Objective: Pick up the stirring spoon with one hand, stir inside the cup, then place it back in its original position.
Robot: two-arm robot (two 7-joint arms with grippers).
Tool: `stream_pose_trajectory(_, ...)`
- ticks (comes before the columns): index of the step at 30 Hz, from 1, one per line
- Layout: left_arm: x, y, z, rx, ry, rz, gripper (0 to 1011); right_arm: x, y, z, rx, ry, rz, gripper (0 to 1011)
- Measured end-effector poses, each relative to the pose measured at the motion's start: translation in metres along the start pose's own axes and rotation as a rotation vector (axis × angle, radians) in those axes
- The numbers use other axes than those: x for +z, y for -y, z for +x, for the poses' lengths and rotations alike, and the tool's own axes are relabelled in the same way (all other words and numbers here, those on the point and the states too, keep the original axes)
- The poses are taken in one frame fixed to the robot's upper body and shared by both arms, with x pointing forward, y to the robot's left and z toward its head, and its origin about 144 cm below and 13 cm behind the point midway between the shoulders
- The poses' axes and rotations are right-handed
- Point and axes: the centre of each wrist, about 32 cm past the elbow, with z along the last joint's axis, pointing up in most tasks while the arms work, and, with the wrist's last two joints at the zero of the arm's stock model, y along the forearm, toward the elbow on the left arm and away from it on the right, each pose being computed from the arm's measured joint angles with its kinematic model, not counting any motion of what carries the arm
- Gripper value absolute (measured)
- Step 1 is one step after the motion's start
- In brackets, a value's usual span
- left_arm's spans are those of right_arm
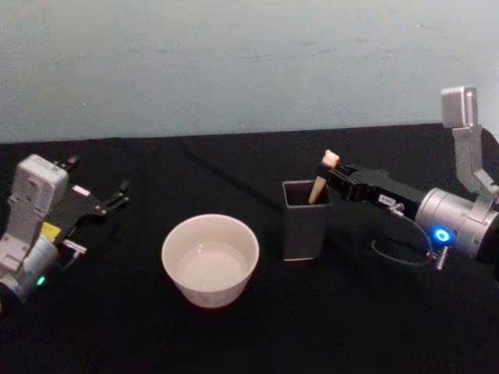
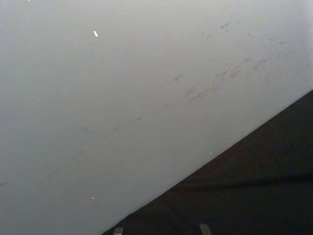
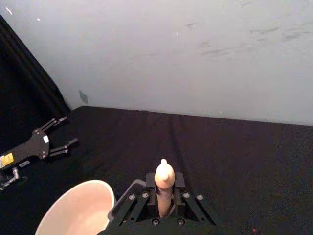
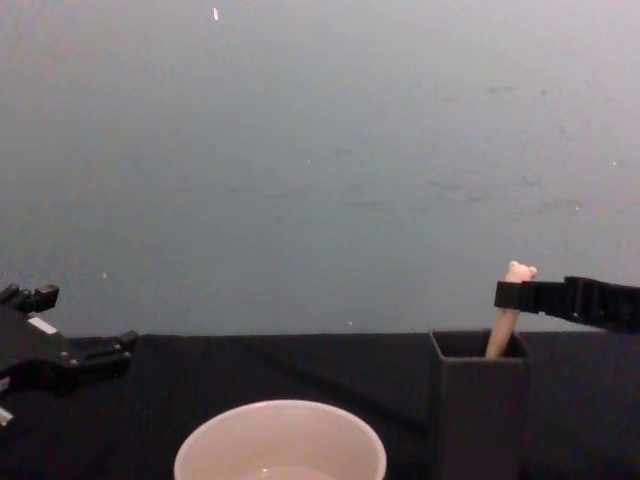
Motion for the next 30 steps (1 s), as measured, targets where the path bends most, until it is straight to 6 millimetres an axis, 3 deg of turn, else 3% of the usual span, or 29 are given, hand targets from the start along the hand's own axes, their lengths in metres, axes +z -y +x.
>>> stream_pose_trajectory(30,0.0,0.0,0.0,0.0,0.0,0.0,1002,-0.0025,-0.0014,0.001,0.008,0.019,-0.028,218)
